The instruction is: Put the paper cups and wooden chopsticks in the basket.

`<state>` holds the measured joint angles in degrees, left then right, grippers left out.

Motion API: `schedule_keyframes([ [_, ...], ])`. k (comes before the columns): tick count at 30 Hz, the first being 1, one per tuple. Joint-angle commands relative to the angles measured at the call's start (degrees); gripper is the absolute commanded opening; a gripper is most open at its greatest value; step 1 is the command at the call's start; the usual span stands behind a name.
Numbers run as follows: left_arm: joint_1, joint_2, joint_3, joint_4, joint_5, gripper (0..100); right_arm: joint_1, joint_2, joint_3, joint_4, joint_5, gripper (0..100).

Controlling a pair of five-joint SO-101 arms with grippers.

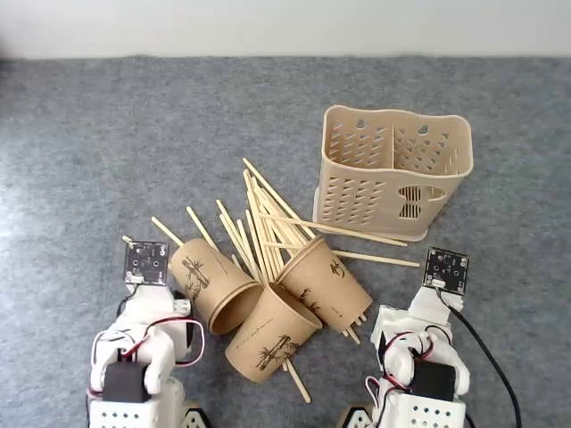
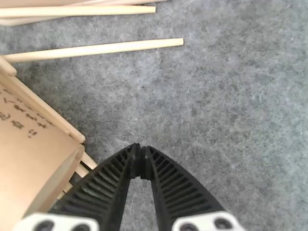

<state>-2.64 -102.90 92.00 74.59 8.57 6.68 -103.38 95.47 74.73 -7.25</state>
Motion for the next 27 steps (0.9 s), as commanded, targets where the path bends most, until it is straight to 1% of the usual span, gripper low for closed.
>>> schedule_keyframes([
  [1,-0.26,-0.7,-8.31,5.1,-2.11,1,0.22,-0.48,0.97,0.13,-0.35,0.9],
  [3,-0.18,-0.7,-11.47,6.95,-1.76,1,0.22,-0.48,0.97,0.13,-0.35,0.9],
  [6,-0.26,-0.7,-12.62,7.03,-0.7,1,0.13,-0.48,0.97,0.13,-0.35,0.9],
  [8,-0.26,-0.7,-15.08,7.03,-2.11,1,0.13,-0.48,0.97,0.13,-0.35,0.9],
  [11,-0.26,-0.7,-22.9,7.03,-6.68,2,0.13,-0.48,0.97,0.13,-0.35,0.9],
  [13,-0.26,-0.7,-29.14,7.03,-11.87,2,0.13,-0.48,0.97,0.13,-0.35,0.9],
  [16,0.26,-0.7,-36.18,6.95,-22.68,2,0.13,-0.48,0.97,0.13,-0.35,0.9],
  [19,0.26,-0.7,-37.32,5.54,-33.67,2,0.13,-0.48,0.97,0.13,-0.35,0.9],
  [21,-0.26,-0.7,-36.7,6.86,-40.88,6,0.13,-0.48,0.97,0.13,-0.35,0.9],
  [22,-0.26,-0.62,-36.26,8.35,-43.08,9,0.13,-0.48,0.97,0.13,-0.35,0.9],
  [23,-0.26,-0.53,-35.82,9.85,-43.25,13,0.13,-0.48,0.97,0.13,-0.35,0.9],
  [25,-0.26,-0.35,-34.15,11.52,-39.12,19,0.13,-0.48,0.97,0.13,-0.35,0.9],
  [27,-0.26,-0.26,-31.69,11.69,-36.84,21,0.13,-0.48,0.97,0.13,-0.35,0.9],
])
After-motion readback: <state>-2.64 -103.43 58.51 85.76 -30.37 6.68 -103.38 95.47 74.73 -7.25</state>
